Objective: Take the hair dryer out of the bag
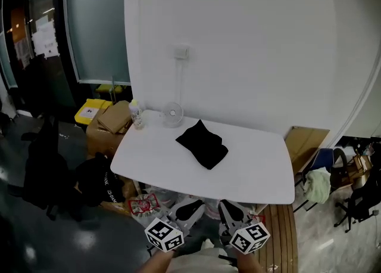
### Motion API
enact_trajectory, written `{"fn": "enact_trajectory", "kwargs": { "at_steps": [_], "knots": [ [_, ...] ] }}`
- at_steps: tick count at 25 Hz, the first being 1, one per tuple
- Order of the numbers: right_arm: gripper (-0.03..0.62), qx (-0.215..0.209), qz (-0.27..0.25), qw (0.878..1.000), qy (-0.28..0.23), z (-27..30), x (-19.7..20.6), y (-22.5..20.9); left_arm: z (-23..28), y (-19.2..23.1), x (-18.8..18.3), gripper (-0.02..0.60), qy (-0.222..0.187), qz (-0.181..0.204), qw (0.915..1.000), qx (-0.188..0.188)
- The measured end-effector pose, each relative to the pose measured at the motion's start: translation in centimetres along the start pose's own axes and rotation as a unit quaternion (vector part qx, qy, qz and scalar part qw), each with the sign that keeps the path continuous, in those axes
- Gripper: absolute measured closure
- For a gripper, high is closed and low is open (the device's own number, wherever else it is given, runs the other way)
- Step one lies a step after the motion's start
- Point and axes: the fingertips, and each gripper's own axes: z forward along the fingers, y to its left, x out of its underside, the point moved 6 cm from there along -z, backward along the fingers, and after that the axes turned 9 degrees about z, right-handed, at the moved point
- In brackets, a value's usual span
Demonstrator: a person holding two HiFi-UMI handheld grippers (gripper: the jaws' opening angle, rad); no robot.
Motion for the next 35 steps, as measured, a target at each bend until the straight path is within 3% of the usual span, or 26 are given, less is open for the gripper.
{"fn": "enact_trajectory", "kwargs": {
  "at_steps": [9,24,35],
  "knots": [
    [0.576,-0.016,-0.010,0.999,0.028,6.0,-1.0,-5.1,5.1,5.2,1.1,0.546,0.015,0.001,0.9997,-0.018],
    [0.574,-0.037,-0.010,0.996,0.084,14.8,-4.9,-20.5,20.5,13.0,4.8,0.546,0.086,0.027,0.9947,-0.051],
    [0.574,-0.031,0.005,0.994,0.102,17.2,-5.3,-26.3,24.3,15.7,7.5,0.546,0.129,0.032,0.9878,-0.082]
  ]
}}
